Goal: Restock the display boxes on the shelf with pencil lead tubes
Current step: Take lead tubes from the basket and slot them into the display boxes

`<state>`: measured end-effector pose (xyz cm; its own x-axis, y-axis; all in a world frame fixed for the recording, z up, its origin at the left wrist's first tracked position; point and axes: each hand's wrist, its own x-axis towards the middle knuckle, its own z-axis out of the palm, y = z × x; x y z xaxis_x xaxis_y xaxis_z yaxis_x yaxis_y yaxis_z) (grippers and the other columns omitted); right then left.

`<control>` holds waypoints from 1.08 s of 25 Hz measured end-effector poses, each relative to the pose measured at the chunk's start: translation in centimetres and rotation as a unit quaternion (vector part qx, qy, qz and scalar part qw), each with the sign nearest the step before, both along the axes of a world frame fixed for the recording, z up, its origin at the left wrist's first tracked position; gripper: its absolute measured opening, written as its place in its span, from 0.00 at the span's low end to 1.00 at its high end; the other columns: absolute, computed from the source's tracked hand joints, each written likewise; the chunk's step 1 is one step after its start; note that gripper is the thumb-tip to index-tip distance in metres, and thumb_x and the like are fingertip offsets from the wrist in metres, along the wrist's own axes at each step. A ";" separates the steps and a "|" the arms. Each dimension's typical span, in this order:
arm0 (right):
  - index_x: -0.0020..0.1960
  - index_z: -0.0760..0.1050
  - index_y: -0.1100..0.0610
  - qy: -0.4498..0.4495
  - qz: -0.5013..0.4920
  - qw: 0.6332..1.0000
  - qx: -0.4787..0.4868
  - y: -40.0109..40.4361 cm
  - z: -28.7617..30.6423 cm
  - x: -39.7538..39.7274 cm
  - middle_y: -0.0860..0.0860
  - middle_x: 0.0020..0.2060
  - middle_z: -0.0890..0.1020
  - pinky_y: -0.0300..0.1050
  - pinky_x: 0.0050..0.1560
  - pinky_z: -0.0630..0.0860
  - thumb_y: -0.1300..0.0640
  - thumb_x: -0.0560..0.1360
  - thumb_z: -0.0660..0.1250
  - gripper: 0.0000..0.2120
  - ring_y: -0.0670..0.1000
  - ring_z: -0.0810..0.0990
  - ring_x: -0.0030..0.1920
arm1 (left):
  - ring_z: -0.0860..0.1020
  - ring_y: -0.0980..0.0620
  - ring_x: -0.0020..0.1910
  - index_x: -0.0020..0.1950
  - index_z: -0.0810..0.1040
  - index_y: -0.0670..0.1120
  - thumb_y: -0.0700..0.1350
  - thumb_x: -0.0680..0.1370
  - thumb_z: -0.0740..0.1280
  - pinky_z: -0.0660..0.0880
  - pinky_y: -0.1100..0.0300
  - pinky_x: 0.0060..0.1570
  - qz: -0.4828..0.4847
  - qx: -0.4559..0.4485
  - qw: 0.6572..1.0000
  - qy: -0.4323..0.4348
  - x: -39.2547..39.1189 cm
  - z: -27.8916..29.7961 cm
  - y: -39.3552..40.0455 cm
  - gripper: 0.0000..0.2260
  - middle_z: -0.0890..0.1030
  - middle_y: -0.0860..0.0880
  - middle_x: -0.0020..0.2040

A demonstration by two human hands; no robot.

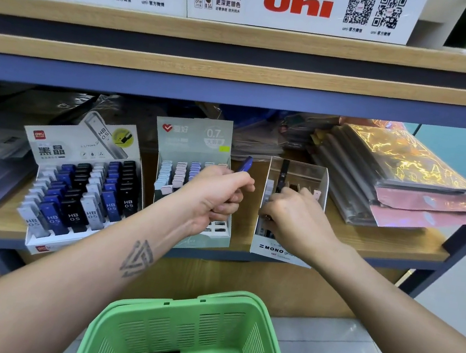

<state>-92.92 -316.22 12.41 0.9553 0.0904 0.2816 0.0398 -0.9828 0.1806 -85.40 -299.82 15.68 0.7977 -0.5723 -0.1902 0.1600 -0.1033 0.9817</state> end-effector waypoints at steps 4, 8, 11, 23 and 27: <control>0.49 0.83 0.46 -0.016 -0.003 1.000 0.003 0.1 -0.8 0.4 0.45 0.44 0.82 0.48 0.47 0.62 0.57 0.77 0.69 0.07 0.50 0.76 0.50 | 0.58 0.56 0.21 0.50 0.76 0.39 0.43 0.81 0.64 0.52 0.66 0.20 -0.005 0.000 1.000 0.003 -0.2 0.0 0.1 0.07 0.66 0.50 0.29; 0.45 0.83 0.46 -0.035 -0.018 0.999 0.015 0.2 -0.9 0.5 0.44 0.39 0.81 0.48 0.45 0.58 0.58 0.74 0.72 0.07 0.49 0.77 0.46 | 0.58 0.56 0.20 0.49 0.77 0.40 0.43 0.81 0.64 0.52 0.66 0.20 -0.007 -0.002 1.000 -0.001 0.0 -0.1 0.2 0.07 0.66 0.50 0.29; 0.43 0.82 0.46 -0.034 -0.018 0.999 0.019 0.3 -1.3 0.7 0.45 0.39 0.79 0.48 0.44 0.59 0.57 0.73 0.74 0.06 0.50 0.76 0.45 | 0.58 0.56 0.21 0.46 0.76 0.41 0.43 0.80 0.64 0.52 0.67 0.20 -0.016 0.000 1.000 -0.001 -0.1 -0.1 0.1 0.06 0.66 0.49 0.29; 0.58 0.82 0.56 0.003 0.029 0.750 0.661 0.0 3.1 0.2 0.51 0.46 0.87 0.48 0.52 0.81 0.64 0.77 0.70 0.11 0.50 0.85 0.48 | 0.57 0.55 0.28 0.50 0.74 0.41 0.45 0.78 0.55 0.52 0.64 0.23 -0.116 -0.047 0.985 0.119 -1.0 0.1 0.8 0.11 0.64 0.50 0.32; 0.56 0.82 0.60 -0.009 0.042 0.679 0.733 -0.1 3.1 0.2 0.57 0.44 0.86 0.54 0.52 0.79 0.64 0.76 0.72 0.09 0.53 0.84 0.45 | 0.59 0.54 0.27 0.54 0.75 0.37 0.45 0.78 0.56 0.53 0.64 0.22 -0.132 -0.064 0.978 0.148 -1.3 0.2 0.9 0.14 0.67 0.47 0.33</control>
<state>-92.77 -316.27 15.53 0.9591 -0.2463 0.1392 0.1172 -0.1020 -0.9879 -86.67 -298.95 15.84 0.5390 -0.7854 -0.3043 0.4243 -0.0589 0.9036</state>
